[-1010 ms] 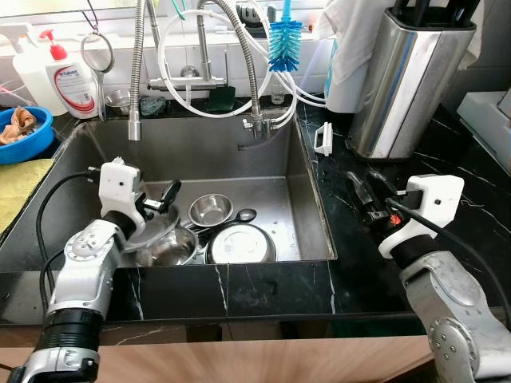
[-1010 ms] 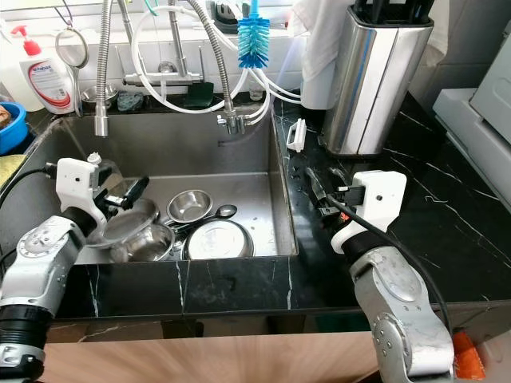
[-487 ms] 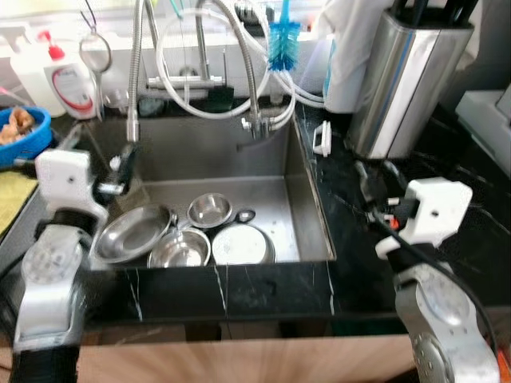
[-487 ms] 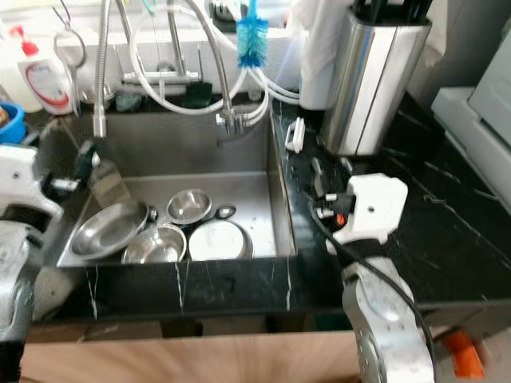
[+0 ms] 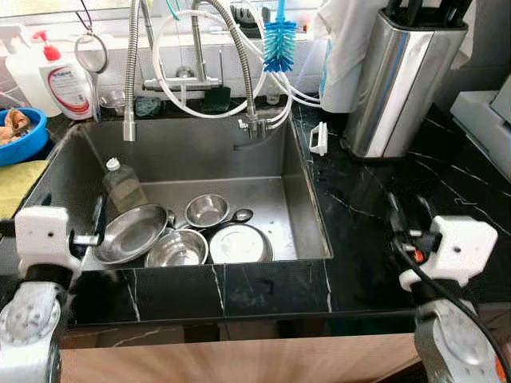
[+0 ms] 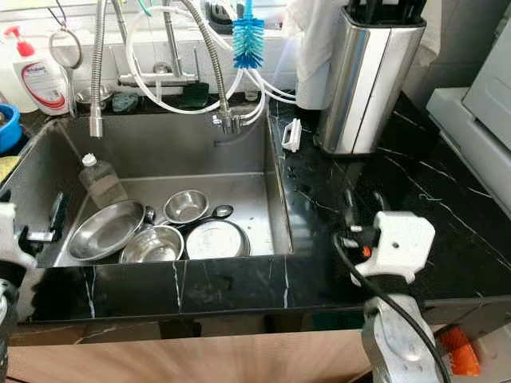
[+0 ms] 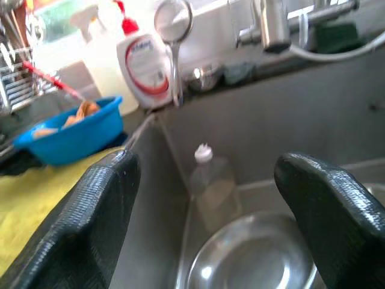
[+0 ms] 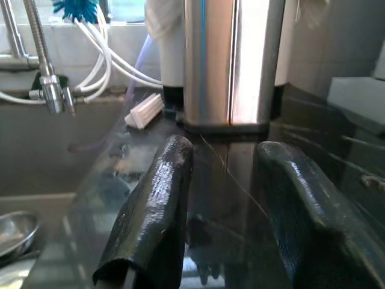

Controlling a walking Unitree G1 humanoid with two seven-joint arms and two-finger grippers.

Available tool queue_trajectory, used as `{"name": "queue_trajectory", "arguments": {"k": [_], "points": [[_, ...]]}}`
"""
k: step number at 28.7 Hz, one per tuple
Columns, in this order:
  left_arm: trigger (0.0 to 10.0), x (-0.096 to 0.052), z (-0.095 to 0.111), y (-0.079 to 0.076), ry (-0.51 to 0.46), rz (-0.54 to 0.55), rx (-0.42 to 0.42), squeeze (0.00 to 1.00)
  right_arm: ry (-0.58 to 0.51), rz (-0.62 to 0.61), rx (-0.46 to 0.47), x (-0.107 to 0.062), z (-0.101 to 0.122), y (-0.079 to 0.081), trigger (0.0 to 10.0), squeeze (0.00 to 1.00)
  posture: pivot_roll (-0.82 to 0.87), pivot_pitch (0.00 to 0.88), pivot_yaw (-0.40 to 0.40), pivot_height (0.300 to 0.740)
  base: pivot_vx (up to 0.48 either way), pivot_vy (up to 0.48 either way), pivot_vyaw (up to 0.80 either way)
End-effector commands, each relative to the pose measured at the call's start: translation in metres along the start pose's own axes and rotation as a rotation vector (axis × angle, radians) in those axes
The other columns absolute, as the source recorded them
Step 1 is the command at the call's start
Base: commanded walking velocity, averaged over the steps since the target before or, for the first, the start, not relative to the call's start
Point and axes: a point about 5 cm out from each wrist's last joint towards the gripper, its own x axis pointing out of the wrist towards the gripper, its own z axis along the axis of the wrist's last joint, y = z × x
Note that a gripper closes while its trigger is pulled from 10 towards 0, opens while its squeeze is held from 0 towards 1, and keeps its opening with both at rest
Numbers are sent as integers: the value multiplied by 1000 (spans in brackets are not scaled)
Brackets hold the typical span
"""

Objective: Kitchen organization

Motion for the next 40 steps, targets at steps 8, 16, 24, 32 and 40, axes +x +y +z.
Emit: {"name": "queue_trajectory", "arguments": {"k": [8, 16, 24, 32, 40], "points": [[10000, 0, 7, 13, -31, 42, 47, 0, -43, -14, -22, -1, 9, -9, 10000, 0, 58, 17, 20, 740, 0, 0, 0], [10000, 4, 10, 0, -48, 30, 7, 0, -57, 25, -11, 6, 11, -3, 10000, 0, 51, 27, 13, 740, 0, 0, 0], [10000, 7, 12, -7, -54, 9, -8, 0, -70, 84, -37, 10, 14, 10, 10000, 0, 50, 67, 13, 740, 0, 0, 573], [10000, 7, 14, -6, -58, 15, -3, 0, -74, 92, -45, 13, 15, 10, 10000, 0, 52, 80, 13, 740, 0, 0, 800], [10000, 10, 17, -13, -78, 4, 0, 0, -100, 91, -52, 16, 20, 9, 10000, 0, 46, 80, 17, 740, 0, 0, 800]]}}
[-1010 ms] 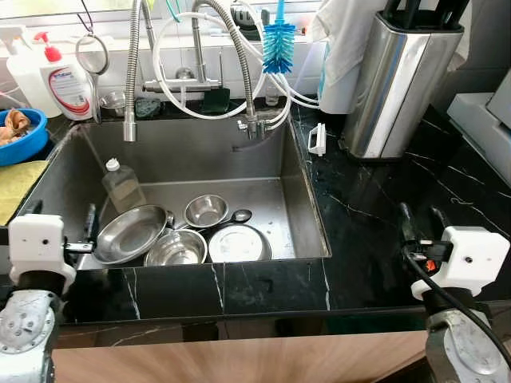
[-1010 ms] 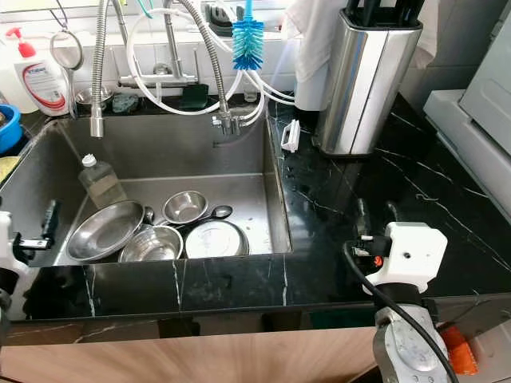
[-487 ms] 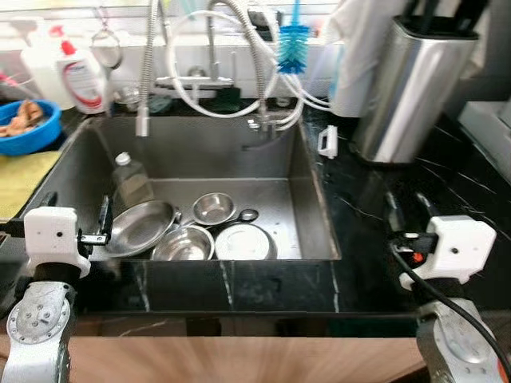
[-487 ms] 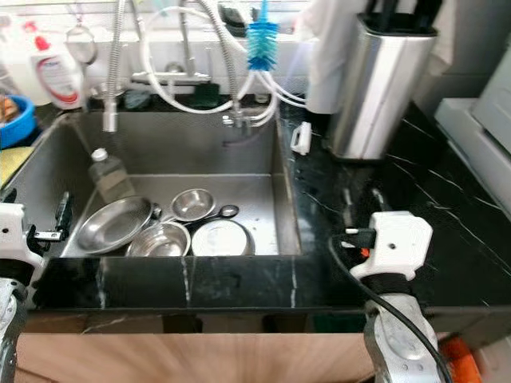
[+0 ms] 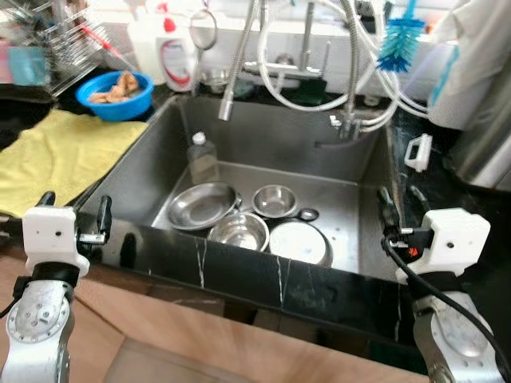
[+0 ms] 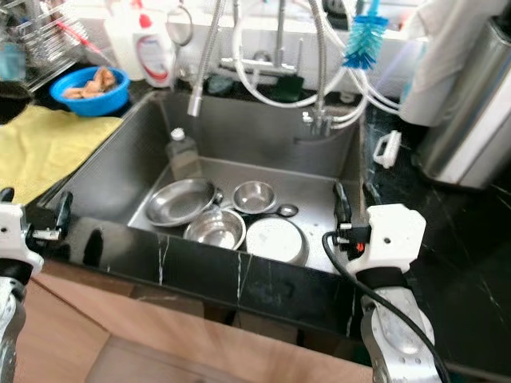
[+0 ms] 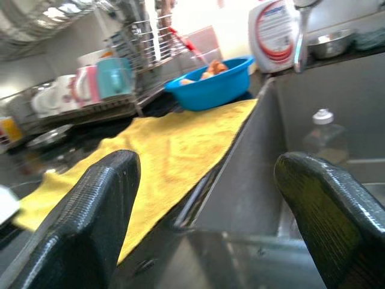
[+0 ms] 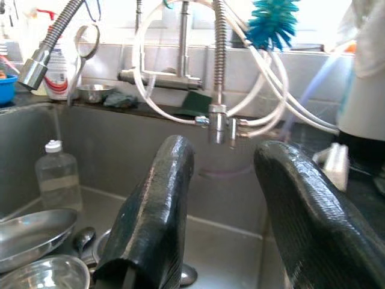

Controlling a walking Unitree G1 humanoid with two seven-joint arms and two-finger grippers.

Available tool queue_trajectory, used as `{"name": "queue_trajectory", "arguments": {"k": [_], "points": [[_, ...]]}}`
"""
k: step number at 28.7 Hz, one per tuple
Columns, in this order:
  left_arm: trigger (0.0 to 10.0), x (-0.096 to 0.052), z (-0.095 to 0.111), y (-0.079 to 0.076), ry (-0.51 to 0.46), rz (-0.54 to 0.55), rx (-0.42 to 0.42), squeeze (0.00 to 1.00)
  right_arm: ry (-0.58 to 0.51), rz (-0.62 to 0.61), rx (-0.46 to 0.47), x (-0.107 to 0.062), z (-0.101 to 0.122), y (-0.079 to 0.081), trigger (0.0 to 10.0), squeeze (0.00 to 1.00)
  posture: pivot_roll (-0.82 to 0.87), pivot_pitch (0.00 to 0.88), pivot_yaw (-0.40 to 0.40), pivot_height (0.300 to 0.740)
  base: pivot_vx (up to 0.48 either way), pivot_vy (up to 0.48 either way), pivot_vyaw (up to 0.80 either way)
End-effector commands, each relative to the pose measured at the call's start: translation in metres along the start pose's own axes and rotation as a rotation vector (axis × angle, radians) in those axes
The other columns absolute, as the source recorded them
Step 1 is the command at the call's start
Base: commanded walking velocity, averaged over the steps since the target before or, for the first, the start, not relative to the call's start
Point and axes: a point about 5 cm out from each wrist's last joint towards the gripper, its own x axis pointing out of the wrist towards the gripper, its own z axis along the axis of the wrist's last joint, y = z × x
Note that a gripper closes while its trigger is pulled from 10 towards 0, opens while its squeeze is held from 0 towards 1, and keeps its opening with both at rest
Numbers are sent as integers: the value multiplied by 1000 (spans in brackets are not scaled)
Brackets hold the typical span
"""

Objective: Kitchen organization

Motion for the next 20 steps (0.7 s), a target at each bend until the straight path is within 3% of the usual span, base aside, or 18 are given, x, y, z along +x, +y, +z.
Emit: {"name": "queue_trajectory", "arguments": {"k": [1, 20], "points": [[10000, 1, 4, -1, -13, -1, 13, 0, -11, 3, -4, 3, 3, 1, 10000, 0, 46, 80, 17, 740, 0, 0, 800], [10000, 3, 6, -5, -22, 18, -11, 0, -13, 7, -10, 4, 2, -2, 10000, 0, 46, 67, 11, 740, 0, 0, 800]]}}
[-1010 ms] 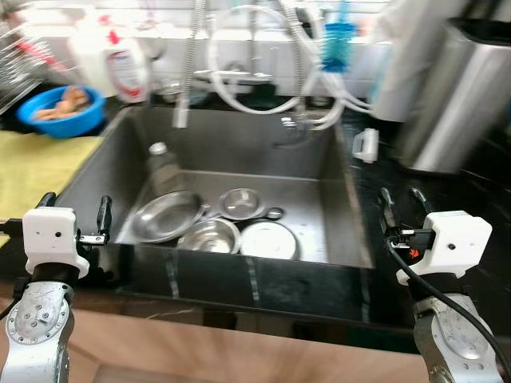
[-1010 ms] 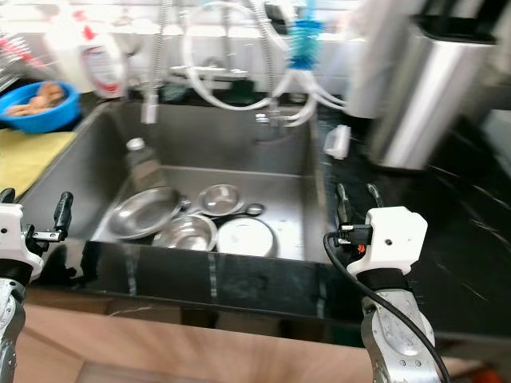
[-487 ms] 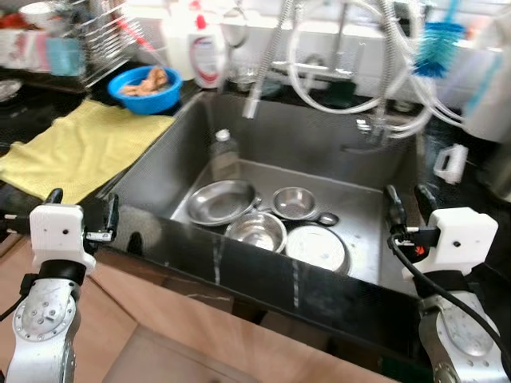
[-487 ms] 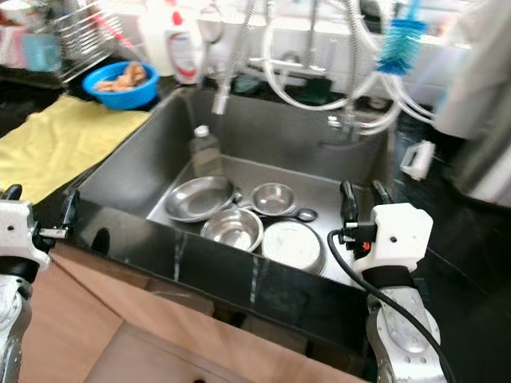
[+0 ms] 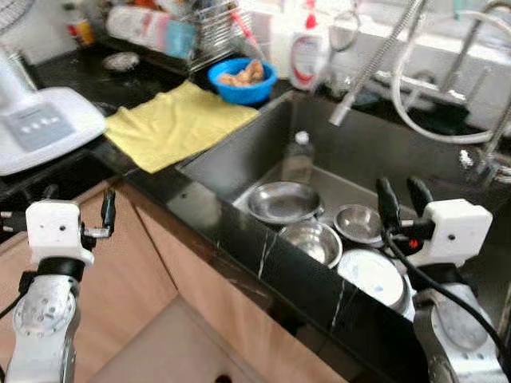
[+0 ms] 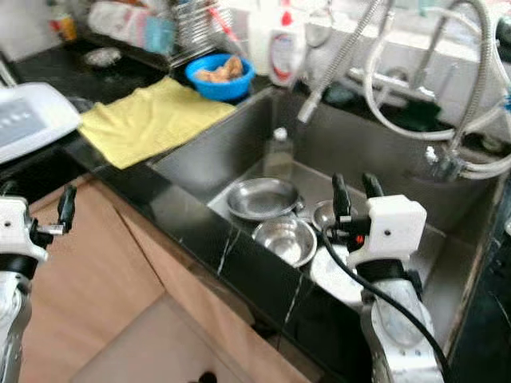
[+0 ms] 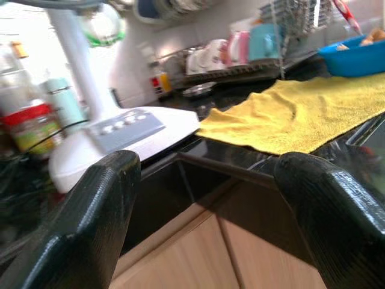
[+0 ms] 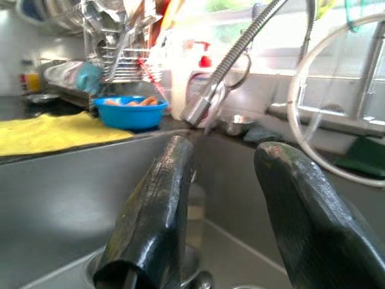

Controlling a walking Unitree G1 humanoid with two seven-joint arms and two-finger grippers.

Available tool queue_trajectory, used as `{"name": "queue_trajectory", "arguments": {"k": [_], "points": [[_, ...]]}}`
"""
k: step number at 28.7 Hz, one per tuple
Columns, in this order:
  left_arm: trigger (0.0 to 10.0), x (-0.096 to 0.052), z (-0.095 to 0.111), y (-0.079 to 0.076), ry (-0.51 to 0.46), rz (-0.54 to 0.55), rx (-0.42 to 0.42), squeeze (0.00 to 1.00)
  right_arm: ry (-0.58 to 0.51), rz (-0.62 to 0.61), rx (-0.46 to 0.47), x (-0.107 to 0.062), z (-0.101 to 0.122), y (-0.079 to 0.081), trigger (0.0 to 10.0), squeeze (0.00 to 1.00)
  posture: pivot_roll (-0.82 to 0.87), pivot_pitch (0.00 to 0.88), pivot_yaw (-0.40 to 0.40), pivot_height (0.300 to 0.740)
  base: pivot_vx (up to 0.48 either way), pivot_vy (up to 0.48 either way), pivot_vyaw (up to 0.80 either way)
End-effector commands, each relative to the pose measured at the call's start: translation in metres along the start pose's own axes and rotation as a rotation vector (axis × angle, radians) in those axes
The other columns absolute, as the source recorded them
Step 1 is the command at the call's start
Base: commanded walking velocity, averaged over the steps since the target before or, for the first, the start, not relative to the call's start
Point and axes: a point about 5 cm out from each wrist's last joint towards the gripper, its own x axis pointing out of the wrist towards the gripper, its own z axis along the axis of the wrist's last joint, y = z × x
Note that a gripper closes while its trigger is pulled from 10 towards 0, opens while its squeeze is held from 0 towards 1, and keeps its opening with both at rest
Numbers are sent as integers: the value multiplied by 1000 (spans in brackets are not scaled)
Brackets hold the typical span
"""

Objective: Kitchen organization

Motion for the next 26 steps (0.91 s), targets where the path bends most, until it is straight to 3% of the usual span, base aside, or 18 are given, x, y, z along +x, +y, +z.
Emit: {"name": "queue_trajectory", "arguments": {"k": [1, 26], "points": [[10000, 1, 3, 1, -7, 12, 11, 0, 10, -2, -22, 1, -2, -5, 10000, 0, 46, 67, 11, 740, 0, 0, 800], [10000, 1, 6, 1, -21, 16, -2, 0, 7, 38, -27, 5, -4, -4, 10000, 0, 58, 33, 3, 740, 0, 0, 800]]}}
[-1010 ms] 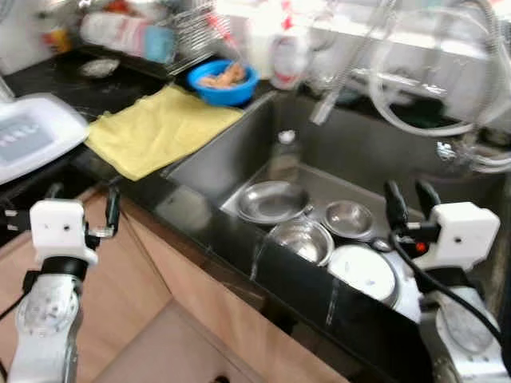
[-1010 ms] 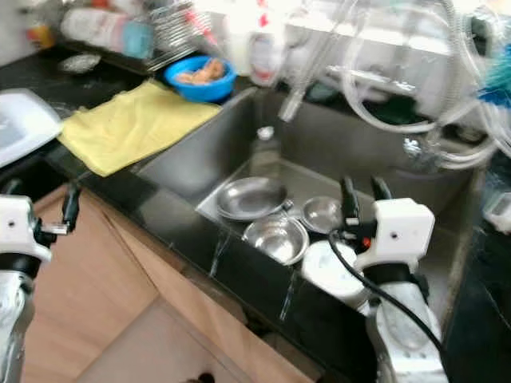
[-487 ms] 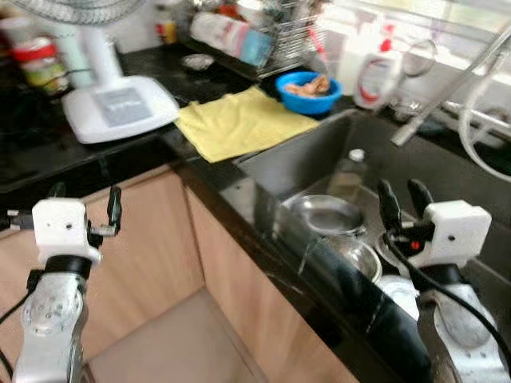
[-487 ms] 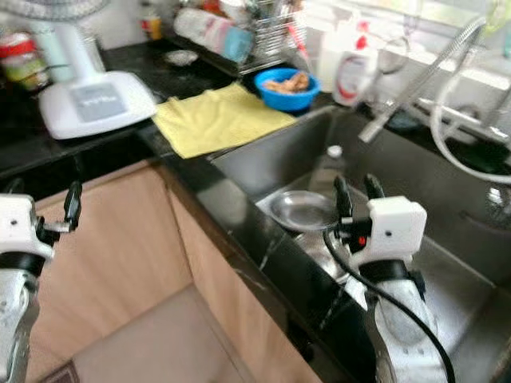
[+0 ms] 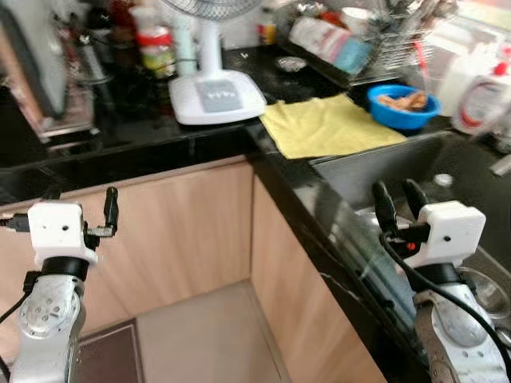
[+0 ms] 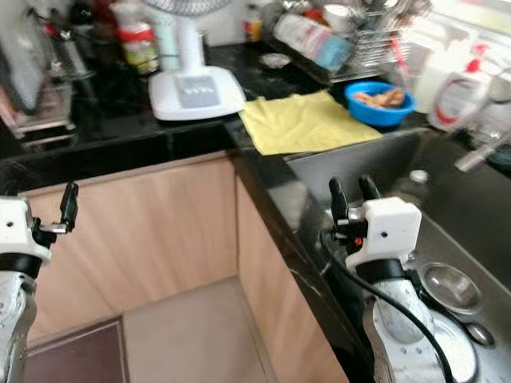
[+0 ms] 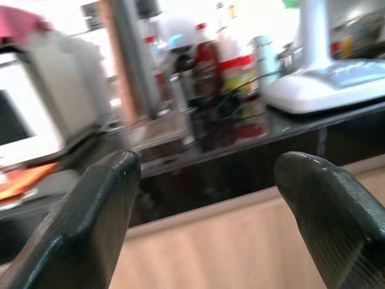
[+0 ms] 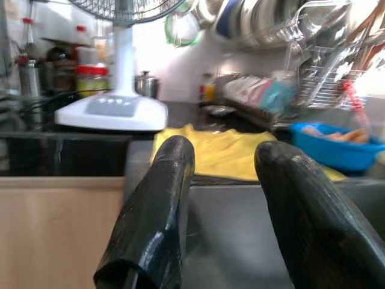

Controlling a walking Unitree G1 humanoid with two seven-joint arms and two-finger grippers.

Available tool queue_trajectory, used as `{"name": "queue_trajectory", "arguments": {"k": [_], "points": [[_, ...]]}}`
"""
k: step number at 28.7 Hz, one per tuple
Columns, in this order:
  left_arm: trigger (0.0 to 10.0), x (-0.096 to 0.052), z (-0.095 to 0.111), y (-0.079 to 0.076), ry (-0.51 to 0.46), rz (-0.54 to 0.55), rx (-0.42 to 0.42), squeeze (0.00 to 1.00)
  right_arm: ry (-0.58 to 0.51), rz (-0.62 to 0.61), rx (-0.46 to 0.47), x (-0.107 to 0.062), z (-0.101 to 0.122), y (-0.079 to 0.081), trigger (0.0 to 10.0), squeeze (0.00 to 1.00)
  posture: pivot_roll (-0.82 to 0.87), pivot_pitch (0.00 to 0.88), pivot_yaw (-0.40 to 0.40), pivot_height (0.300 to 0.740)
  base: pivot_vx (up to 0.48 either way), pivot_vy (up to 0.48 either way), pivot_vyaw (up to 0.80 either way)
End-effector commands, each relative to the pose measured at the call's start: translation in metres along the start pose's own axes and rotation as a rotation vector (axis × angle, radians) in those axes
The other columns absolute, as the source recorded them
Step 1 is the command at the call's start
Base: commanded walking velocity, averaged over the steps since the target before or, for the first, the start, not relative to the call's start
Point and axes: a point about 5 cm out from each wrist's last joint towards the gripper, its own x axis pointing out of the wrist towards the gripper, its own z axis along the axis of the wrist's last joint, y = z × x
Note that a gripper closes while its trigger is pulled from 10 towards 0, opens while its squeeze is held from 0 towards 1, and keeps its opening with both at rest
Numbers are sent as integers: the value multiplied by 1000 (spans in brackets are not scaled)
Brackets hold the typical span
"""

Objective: Kitchen organization

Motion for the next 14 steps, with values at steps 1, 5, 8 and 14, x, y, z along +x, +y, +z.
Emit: {"name": "queue_trajectory", "arguments": {"k": [1, 5, 8, 14], "points": [[10000, 2, 4, 3, -12, 3, 11, 0, -8, 11, 2, 2, 2, 2, 10000, 0, 58, 37, 3, 740, 0, 0, 800], [10000, 3, 4, 2, -11, 2, 10, 0, -8, 14, 5, 3, 2, 3, 10000, 0, 56, 44, 4, 740, 0, 0, 800], [10000, 3, 4, 2, -10, 2, 7, 0, -8, 20, 9, 3, 1, 5, 10000, 0, 57, 50, 3, 740, 0, 0, 800], [10000, 3, 5, 1, -8, 5, 4, 0, -8, 24, 12, 4, 1, 5, 10000, 0, 56, 55, 2, 740, 0, 0, 800]]}}
